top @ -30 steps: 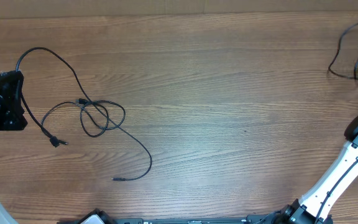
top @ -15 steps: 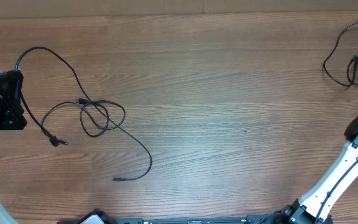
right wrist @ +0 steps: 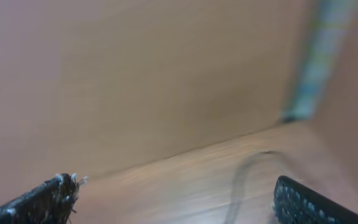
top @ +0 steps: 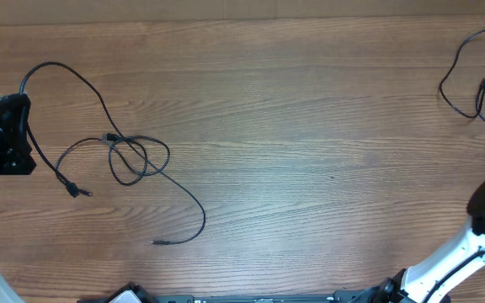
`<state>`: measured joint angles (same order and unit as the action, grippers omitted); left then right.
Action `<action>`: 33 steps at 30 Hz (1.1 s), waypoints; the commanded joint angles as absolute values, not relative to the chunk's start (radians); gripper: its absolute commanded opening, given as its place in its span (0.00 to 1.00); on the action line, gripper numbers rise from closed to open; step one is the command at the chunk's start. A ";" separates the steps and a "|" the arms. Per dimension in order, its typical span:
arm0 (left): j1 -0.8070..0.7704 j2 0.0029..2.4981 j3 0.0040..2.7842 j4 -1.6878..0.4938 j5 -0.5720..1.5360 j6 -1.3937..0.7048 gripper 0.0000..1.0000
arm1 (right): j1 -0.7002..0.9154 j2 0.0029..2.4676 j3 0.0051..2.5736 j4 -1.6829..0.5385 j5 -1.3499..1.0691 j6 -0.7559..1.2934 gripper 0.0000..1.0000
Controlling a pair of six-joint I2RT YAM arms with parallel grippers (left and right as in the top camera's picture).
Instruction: Untangle cables
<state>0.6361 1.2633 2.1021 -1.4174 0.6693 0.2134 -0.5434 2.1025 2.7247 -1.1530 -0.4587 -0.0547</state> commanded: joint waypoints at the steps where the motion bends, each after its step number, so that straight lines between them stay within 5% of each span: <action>1: 0.633 1.256 2.117 -1.406 0.654 0.224 0.04 | -0.414 2.136 2.712 -1.213 -0.609 -0.172 1.00; 16: 0.633 1.268 2.117 -1.253 0.654 0.135 0.04 | 0.203 2.138 2.680 -1.380 -0.604 -0.357 1.00; 23: 0.562 1.370 2.117 -0.740 0.742 -0.198 0.04 | 0.369 2.136 2.681 -1.355 -0.338 -0.286 1.00; 33: 0.105 1.717 2.117 -0.052 0.861 -0.587 0.04 | 0.316 2.001 2.686 -1.367 -0.254 -0.183 1.00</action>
